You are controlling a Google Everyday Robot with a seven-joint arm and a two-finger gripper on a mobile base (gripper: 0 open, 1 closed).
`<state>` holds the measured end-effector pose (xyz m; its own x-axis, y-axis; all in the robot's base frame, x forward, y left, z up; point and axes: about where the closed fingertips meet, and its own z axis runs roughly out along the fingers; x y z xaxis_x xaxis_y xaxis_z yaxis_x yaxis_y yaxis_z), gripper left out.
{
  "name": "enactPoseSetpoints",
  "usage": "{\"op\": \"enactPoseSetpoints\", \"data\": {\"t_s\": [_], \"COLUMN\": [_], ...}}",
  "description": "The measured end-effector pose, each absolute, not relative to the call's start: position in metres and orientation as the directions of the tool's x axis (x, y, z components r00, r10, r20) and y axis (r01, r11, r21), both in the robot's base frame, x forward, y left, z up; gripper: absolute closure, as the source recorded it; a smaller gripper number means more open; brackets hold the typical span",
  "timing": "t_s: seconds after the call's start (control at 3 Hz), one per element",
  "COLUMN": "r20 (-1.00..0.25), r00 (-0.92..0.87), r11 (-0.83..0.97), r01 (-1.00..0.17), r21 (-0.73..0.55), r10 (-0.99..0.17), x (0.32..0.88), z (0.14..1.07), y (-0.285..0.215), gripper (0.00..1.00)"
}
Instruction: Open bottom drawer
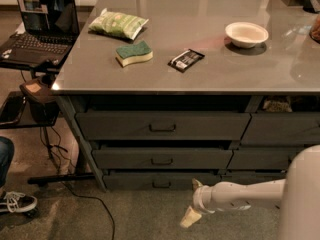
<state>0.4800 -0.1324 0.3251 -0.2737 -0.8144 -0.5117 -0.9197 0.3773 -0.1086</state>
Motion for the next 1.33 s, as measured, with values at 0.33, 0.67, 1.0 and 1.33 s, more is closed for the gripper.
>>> {"op": "enactPoseSetpoints", "data": {"t_s": [0.33,0.67,1.0,1.33], "r20": [-0.508,-0.539,-0.538,-0.550], "r00": [-0.280,-0.324,-0.323,-0.215], "r11": [0.365,0.424,0.423,0.359], "r01": [-0.928,-0.903,-0.904,-0.918], "r21": [-0.074,-0.069,-0.069,-0.167], "r10": [-0.814,-0.778,-0.778,-0.807], "x": [0.468,0.499,0.499,0.505], "z": [0.307,0.269,0.269,0.251], "y": [-0.124,-0.135,-0.135,-0.123], "gripper": [0.00,0.00,0.00,0.00]}}
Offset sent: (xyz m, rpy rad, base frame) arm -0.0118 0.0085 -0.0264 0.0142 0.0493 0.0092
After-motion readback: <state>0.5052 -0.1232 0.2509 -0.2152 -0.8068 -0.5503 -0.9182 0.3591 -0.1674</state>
